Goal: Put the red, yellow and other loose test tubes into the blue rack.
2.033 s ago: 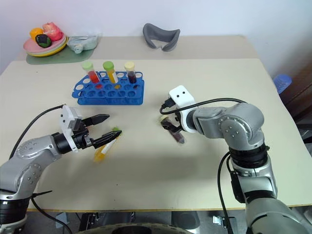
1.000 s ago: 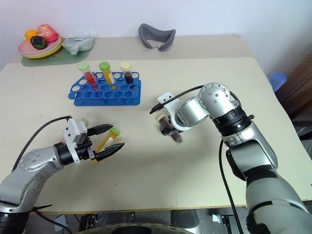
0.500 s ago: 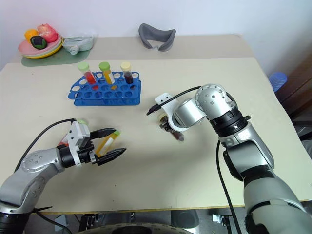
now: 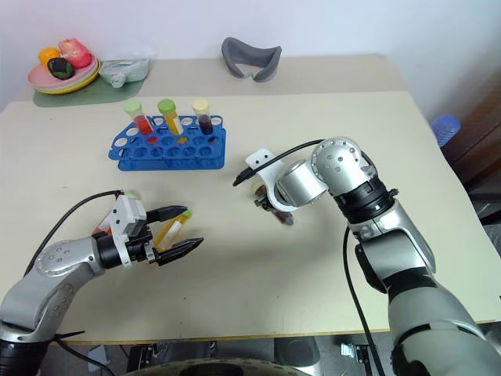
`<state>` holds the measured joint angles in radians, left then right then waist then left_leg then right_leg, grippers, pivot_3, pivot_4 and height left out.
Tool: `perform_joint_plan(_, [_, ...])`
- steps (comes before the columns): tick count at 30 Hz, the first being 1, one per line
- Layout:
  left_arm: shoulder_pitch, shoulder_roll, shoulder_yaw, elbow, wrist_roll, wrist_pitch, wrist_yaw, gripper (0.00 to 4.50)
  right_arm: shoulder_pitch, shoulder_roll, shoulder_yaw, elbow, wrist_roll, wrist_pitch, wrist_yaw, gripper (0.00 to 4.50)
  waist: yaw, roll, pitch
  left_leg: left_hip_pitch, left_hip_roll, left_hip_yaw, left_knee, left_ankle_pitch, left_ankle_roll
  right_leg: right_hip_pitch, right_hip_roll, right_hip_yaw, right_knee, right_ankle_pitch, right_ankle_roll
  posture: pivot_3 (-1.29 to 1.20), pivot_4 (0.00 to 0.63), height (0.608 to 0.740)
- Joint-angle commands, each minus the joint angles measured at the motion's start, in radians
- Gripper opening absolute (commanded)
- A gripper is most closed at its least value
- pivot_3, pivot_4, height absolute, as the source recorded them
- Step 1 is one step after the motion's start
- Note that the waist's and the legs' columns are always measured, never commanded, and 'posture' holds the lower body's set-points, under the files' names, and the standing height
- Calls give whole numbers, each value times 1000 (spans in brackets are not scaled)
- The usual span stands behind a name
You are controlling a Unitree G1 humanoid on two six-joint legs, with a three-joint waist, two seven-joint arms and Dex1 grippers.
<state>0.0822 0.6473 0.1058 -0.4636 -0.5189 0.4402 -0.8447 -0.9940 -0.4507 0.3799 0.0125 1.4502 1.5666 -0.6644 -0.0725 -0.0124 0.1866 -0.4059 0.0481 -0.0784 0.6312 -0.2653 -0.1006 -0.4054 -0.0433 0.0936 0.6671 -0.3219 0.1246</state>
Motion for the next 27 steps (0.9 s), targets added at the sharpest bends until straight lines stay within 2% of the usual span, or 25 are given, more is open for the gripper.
perform_joint_plan(1, [8,-15,113,1,-35,-23,44,4500,-30,-30,-31,-295,-203,-246,342,1709,2,1,1,-4,0,0,0,0,0,-5,0,0,1,0,0,0,150,740])
perform_joint_plan(4, [2,-33,196,38,-61,-30,73,4500,-14,-72,18,-385,-394,-435,605,1709,5,1,0,-5,0,-2,-1,0,0,-4,0,-3,-1,0,0,0,150,740])
perform_joint_plan(6, [-8,-48,248,67,-78,-38,97,4500,7,-45,32,-363,-515,-566,708,1709,4,0,0,-5,0,-2,0,0,0,-3,-1,-3,-2,0,0,0,150,740])
perform_joint_plan(9, [-23,-56,282,104,-74,-54,116,4500,23,60,48,-237,-686,-725,750,1709,0,0,0,-3,0,-2,1,0,0,-2,-1,-3,-1,0,0,0,150,740])
perform_joint_plan(13, [-47,-68,309,127,-80,-61,146,4500,7,249,60,42,-944,-1032,770,1709,1,0,0,-2,0,-2,0,1,-1,-2,-1,-3,0,0,0,0,150,740])
perform_joint_plan(18, [-58,-77,321,129,-74,-69,173,4500,-18,426,13,311,-1108,-1296,806,1709,0,0,0,-3,0,-1,0,1,-2,-3,-1,-3,0,0,0,0,150,740])
perform_joint_plan(22, [-61,-78,330,124,-74,-67,190,4500,-21,503,-18,469,-1206,-1459,825,1709,0,0,0,-2,0,-1,-1,2,-3,-3,-1,-3,1,0,0,0,150,740])
perform_joint_plan(27, [-45,-77,350,95,-94,-54,207,4500,-7,546,-65,583,-1286,-1611,836,1709,-1,0,0,-2,0,-1,-1,2,-4,-3,-1,-3,1,0,0,0,150,740])
